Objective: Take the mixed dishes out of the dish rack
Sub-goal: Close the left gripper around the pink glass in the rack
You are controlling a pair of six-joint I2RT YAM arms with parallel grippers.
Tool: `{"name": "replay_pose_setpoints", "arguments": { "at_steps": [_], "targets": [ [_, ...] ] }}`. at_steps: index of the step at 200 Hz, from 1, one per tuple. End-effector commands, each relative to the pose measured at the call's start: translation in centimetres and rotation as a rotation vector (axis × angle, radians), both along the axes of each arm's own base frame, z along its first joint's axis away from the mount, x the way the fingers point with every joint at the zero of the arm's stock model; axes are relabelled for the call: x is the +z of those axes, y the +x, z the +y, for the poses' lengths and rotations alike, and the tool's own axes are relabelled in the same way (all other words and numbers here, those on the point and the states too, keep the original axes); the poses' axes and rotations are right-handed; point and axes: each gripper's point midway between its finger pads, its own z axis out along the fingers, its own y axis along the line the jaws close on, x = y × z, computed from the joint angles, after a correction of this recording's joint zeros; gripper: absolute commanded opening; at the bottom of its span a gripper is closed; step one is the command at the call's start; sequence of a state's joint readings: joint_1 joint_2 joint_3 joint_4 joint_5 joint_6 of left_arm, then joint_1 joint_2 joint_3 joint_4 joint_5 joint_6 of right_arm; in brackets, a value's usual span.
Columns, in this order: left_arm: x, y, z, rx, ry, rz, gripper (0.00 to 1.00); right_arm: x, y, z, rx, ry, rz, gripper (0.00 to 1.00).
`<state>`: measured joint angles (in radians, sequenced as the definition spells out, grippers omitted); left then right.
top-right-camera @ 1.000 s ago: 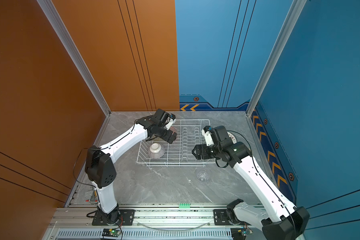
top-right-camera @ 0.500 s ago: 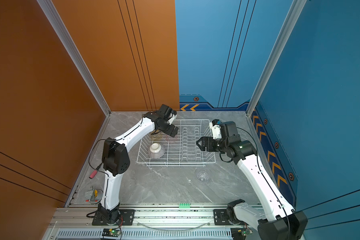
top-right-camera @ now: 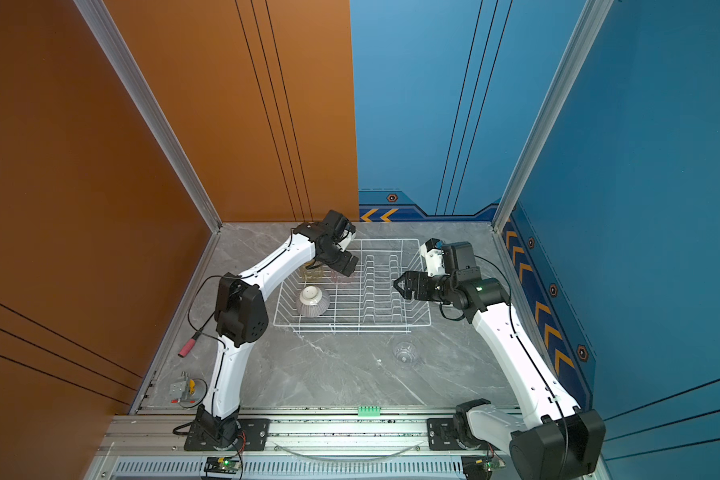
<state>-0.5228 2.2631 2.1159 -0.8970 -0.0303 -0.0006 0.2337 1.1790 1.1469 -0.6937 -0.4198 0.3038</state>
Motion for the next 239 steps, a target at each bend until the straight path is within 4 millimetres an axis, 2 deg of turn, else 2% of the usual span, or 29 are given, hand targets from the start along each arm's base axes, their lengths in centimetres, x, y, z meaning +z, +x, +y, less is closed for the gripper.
{"name": "replay_pose_setpoints", "arguments": {
  "at_steps": [1,61,88,117,158,168,172,210,239],
  "targets": [
    [-0.5,0.3,0.7,0.021,0.024,0.017,0.98,-0.2,0.5,0.1,0.017,0.010,-0.009,0.90],
    [-1.1,0.5,0.7,0.015,0.033,0.024,1.00,-0.8,0.8,0.0,0.011,0.011,0.003,0.90],
    [-1.6,0.4,0.8,0.008,0.031,0.046,0.96,-1.2,0.9,-0.2,0.006,0.013,0.011,0.91],
    [-2.2,0.3,1.0,0.009,0.040,0.062,0.95,-1.2,1.0,-0.3,0.004,0.015,0.011,0.91],
    [-2.3,0.4,1.1,0.010,0.043,0.063,0.90,-1.3,1.1,-0.5,-0.002,0.017,0.015,0.91],
    [-2.2,0.4,1.1,0.007,0.041,0.063,0.87,-1.3,1.2,-0.5,-0.002,0.018,0.013,0.91],
    [-2.2,0.4,1.1,0.006,0.038,0.064,0.82,-1.3,1.2,-0.5,-0.003,0.018,0.014,0.91],
    [-2.2,0.3,0.6,-0.010,-0.017,0.091,0.54,-1.5,1.4,-0.3,0.001,0.032,0.025,0.91],
    [-1.8,-0.1,0.1,-0.026,-0.061,0.107,0.49,-2.0,1.6,0.4,0.019,0.066,0.043,0.91]
  ]
}}
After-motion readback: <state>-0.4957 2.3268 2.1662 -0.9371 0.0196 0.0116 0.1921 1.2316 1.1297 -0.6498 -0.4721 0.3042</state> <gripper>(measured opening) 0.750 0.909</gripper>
